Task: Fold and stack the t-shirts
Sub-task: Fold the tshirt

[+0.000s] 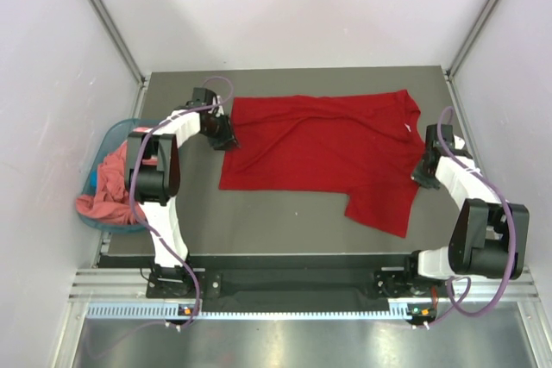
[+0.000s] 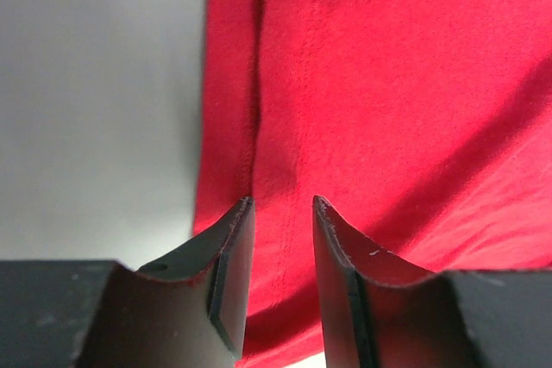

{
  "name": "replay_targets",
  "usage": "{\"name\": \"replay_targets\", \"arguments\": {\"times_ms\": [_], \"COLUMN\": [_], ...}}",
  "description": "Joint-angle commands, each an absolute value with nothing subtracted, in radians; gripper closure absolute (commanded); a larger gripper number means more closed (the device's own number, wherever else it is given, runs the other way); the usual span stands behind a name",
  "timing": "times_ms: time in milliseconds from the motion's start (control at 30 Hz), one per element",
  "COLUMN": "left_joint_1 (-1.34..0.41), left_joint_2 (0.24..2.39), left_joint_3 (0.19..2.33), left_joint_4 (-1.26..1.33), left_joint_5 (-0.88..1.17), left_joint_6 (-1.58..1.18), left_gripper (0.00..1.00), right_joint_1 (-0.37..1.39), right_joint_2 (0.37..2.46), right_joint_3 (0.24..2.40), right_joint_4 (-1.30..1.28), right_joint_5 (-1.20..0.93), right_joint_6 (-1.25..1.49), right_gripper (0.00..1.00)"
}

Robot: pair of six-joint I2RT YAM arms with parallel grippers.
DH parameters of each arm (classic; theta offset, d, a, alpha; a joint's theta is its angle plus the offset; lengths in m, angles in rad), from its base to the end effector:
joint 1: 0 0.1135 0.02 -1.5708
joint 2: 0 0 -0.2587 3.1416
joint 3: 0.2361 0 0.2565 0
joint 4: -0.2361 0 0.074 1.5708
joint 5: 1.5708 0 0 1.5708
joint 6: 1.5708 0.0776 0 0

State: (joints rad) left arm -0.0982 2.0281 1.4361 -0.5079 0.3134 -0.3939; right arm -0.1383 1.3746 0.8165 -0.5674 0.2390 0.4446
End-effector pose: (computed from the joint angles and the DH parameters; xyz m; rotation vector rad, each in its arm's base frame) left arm 0.4372 -0.0671 0.1245 -0.2970 2.6901 -0.5725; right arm 0.2721 -0.0564 0.1512 0.8330 2.5251 -0.2236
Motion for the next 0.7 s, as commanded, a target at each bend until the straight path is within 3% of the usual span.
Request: {"name": "replay_targets", "arguments": {"times_ms": [0,200,233,267,567,667], "left_joint_1": [-0.115,-0.121,-0.121,-0.121,-0.121,-0.123], "left_joint_2": [2.042,2.046,2.049,2.049,1.99,1.985], "left_joint_3": [1.454,1.443,1.454,1.471,1.517,1.487], "left_joint_4": [-0.459,-0.468,-0.48,-0.497,-0.528,-0.522], "left_joint_5": [0.296,0.27,0.258,0.247,0.179,0.166], "left_joint_6": [-0.393,-0.382,-0.38,-0.379,-0.385,-0.362], "left_gripper": [0.65,0.82,0.95,1.0,1.0,0.86], "right_joint_1": [-0.156,-0.156,-0.156,-0.156,-0.158,-0.158], "right_joint_2": [1.332,1.313,1.313,1.316,1.327,1.31], "right_joint_3": [0.836,0.812,0.808,0.807,0.824,0.793], "right_joint_4": [-0.56,-0.552,-0.542,-0.535,-0.542,-0.522], "right_joint_5": [0.262,0.279,0.279,0.284,0.287,0.279], "right_joint_6": [0.428,0.433,0.433,0.434,0.433,0.437], "right_gripper": [1.0,1.0,1.0,1.0,1.0,1.0]}}
